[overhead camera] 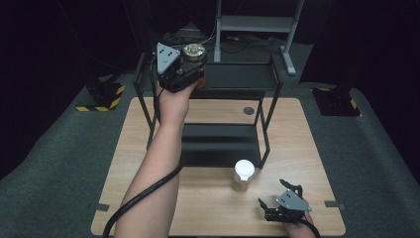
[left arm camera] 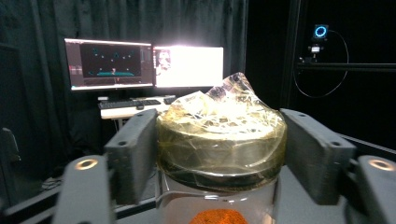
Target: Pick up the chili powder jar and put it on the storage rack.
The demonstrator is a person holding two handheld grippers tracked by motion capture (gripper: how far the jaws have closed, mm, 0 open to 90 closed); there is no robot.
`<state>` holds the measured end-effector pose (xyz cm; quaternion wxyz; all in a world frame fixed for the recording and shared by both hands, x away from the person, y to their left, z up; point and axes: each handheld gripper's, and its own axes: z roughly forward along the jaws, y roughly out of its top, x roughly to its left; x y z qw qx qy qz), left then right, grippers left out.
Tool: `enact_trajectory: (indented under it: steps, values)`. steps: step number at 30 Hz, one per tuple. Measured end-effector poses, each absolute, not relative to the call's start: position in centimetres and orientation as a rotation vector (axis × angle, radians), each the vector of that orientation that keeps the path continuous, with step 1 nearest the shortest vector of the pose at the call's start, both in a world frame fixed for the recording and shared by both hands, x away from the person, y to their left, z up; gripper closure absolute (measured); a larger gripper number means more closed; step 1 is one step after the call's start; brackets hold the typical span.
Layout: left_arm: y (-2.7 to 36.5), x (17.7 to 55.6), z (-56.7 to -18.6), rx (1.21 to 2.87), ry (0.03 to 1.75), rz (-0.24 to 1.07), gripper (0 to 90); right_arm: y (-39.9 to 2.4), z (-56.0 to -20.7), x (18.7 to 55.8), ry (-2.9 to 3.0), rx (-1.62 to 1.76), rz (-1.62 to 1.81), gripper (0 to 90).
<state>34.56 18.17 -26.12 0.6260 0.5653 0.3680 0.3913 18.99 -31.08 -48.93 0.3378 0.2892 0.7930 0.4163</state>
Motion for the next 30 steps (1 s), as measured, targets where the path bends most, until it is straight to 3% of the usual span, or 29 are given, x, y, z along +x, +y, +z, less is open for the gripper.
enact_trajectory:
  steps: [7,30]
  values:
    - [17.6,34.0,-25.9,1.311,0.884,0.913,0.3,-31.1,-48.9,19.0,2.067,0.754,1.086,0.0]
    - [20.3,29.2,-28.2,1.306,0.855,0.914,0.3,-30.9,-48.9,19.0,2.072,0.737,1.071,0.0]
